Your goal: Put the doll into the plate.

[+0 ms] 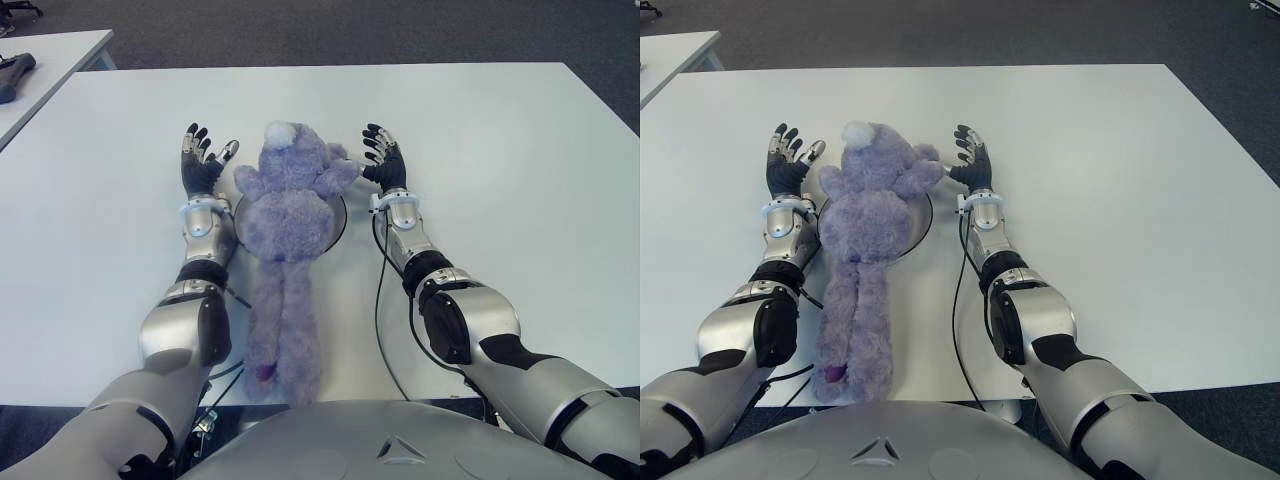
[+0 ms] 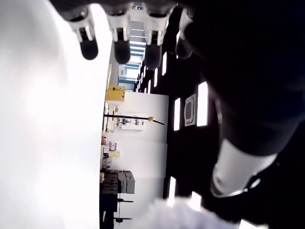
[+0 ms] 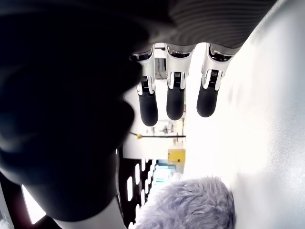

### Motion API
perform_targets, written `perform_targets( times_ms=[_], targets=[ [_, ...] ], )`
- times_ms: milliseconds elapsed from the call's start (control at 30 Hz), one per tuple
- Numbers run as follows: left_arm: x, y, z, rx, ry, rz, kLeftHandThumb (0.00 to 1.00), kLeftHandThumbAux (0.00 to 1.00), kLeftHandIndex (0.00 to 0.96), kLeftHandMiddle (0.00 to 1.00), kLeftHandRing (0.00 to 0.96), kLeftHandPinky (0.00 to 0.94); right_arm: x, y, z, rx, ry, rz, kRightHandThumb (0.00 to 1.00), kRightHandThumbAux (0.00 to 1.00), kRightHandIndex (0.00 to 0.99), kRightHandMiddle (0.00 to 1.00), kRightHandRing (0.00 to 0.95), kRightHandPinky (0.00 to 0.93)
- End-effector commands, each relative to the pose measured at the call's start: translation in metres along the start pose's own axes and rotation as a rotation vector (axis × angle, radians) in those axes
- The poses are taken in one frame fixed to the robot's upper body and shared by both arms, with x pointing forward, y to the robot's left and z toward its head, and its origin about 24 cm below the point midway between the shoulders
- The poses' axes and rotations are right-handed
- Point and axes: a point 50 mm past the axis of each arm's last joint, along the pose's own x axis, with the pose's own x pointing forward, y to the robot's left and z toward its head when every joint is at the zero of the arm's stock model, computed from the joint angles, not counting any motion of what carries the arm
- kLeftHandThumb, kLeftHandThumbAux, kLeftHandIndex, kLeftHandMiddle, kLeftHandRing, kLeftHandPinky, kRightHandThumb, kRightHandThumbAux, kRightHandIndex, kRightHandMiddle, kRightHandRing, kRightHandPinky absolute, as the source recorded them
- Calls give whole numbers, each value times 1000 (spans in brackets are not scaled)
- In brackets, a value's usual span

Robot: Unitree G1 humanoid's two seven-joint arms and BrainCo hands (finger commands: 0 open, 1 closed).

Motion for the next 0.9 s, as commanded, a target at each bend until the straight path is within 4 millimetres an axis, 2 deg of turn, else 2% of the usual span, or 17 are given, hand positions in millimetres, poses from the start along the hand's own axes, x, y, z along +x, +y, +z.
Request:
perform_targets(
  times_ms=[33,900],
  targets=[
    [-107,40,-113,47,462,123,0,794,68,112,80,53,-76,14,-98,27,438,0,44,964,152,192,171,175],
    [-108,38,-113,43,460,136,0,768,84,118,87,60,-76,13,-98,42,431,-4,71,977,160,209,183,187]
  ],
)
